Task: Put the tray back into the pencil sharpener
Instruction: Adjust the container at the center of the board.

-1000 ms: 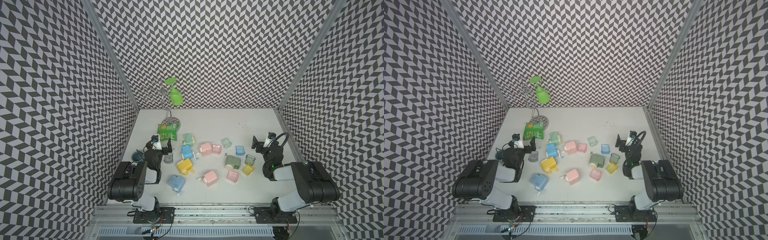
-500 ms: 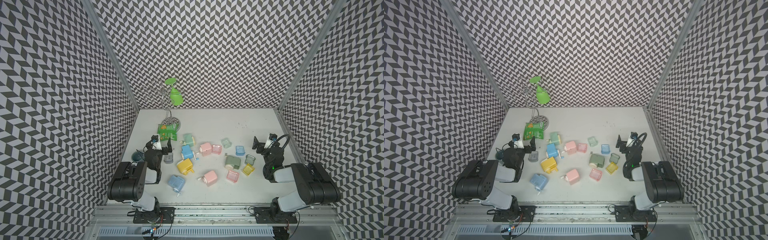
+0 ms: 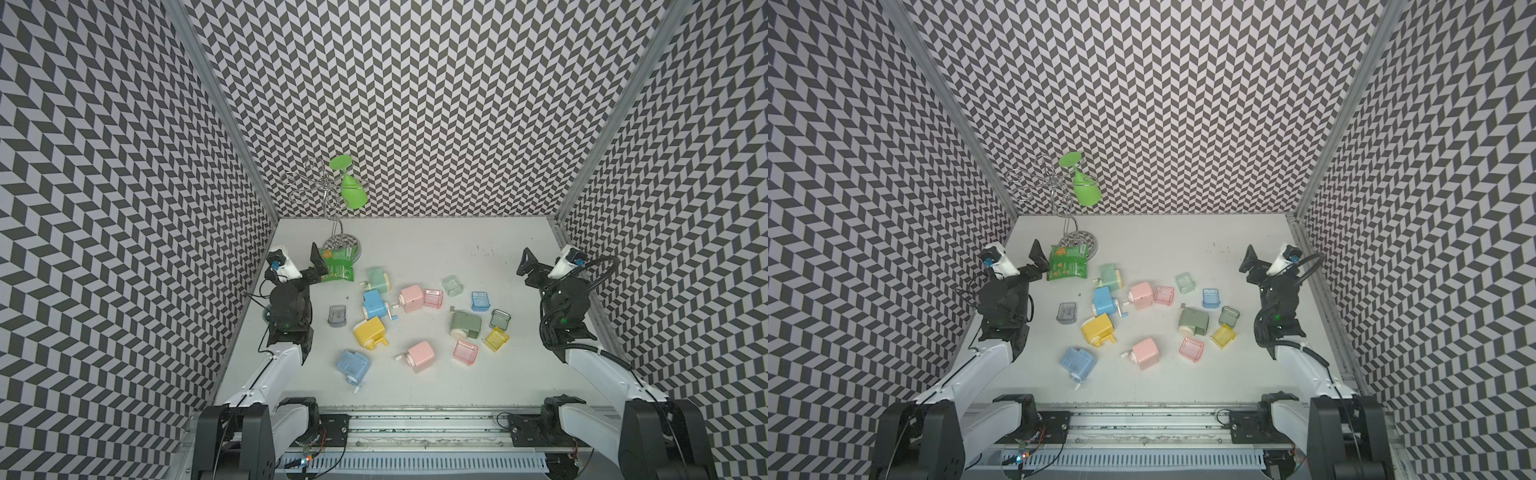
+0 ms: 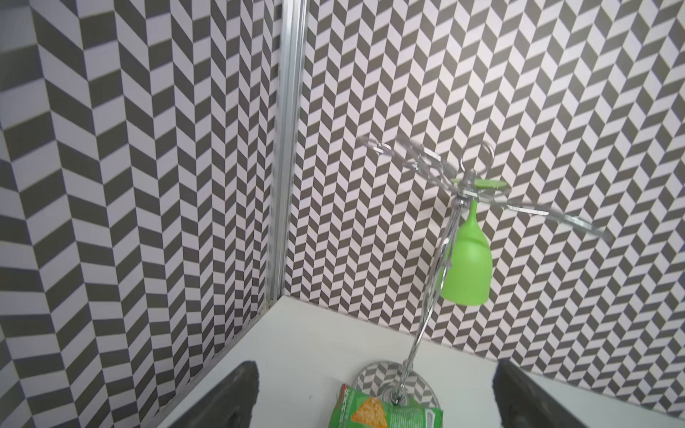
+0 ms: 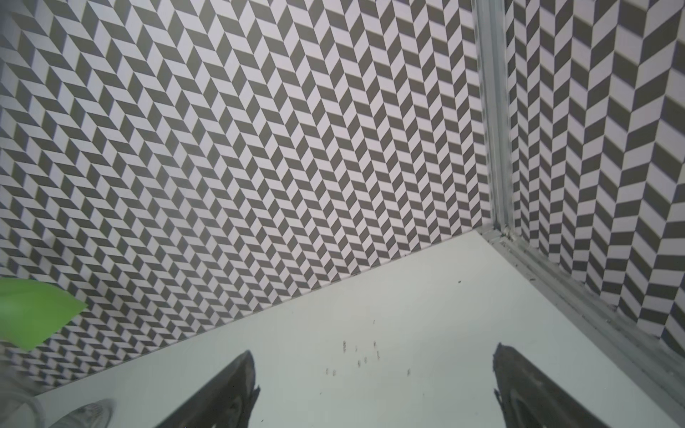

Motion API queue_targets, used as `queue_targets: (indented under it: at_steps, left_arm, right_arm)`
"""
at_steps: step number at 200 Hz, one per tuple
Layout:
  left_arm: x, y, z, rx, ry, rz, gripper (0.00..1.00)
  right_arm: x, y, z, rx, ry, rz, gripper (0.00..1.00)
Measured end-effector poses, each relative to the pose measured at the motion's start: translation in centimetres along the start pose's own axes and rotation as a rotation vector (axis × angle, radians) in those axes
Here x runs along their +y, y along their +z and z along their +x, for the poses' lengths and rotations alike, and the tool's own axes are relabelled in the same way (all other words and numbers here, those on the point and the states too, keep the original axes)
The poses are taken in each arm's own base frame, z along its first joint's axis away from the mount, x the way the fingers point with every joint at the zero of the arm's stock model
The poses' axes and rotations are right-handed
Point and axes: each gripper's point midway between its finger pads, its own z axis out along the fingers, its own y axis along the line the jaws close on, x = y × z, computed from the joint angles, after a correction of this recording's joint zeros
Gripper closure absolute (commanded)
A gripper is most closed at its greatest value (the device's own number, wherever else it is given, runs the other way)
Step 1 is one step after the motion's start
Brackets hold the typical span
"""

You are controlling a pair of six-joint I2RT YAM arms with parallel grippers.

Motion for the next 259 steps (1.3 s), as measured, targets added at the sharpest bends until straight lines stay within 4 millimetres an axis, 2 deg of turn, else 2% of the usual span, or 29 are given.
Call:
queue_targets:
  at_steps: [13, 31, 51, 68, 83, 99, 123, 135, 154, 190, 209, 259]
  left_arm:
    - [-1.2, 0.2, -1.0, 0.010, 0.002, 0.057, 0.00]
    - [-3.3, -0.4, -1.0, 0.040, 0.006, 0.174, 0.00]
    - [-6.0, -1.9, -0.5, 0.058, 0.023, 0.329, 0.00]
    - [-8.8, -3.5, 0.0, 0.067, 0.046, 0.460, 0.00]
    - [-11.3, -4.8, 0.3, 0.071, 0.077, 0.569, 0.00]
    - [-13.4, -5.9, 0.9, 0.089, 0.106, 0.661, 0.00]
    - [-15.8, -7.5, 1.9, 0.123, 0.147, 0.769, 0.00]
    - [-16.7, -8.1, 2.4, 0.135, 0.170, 0.806, 0.00]
    - [-17.8, -9.2, 3.4, 0.155, 0.208, 0.855, 0.00]
    - [-19.3, -10.7, 3.9, 0.147, 0.280, 0.896, 0.00]
    - [-19.6, -11.0, 3.5, 0.119, 0.302, 0.897, 0.00]
    - [-19.5, -10.9, 4.2, 0.128, 0.329, 0.873, 0.00]
  right_arm:
    - [0.7, -0.4, 0.8, 0.049, 0.037, -0.041, 0.00]
    - [1.2, -1.0, 2.3, 0.130, 0.101, -0.071, 0.04]
    - [1.5, -1.7, 4.5, 0.249, 0.159, -0.084, 0.10]
    - [1.7, -2.2, 6.2, 0.358, 0.188, -0.080, 0.22]
    - [2.1, -2.8, 7.4, 0.437, 0.205, -0.061, 0.24]
    - [3.6, -3.7, 9.0, 0.518, 0.194, -0.064, 0.23]
    - [7.0, -5.7, 11.3, 0.613, 0.128, -0.094, 0.20]
    - [8.3, -6.5, 11.9, 0.642, 0.102, -0.105, 0.18]
    - [9.2, -7.4, 12.2, 0.658, 0.076, -0.086, 0.17]
    - [9.5, -9.6, 14.3, 0.725, 0.025, -0.038, 0.17]
    - [9.1, -10.8, 15.3, 0.756, 0.007, -0.020, 0.17]
    - [7.2, -13.8, 16.8, 0.834, -0.010, 0.043, 0.19]
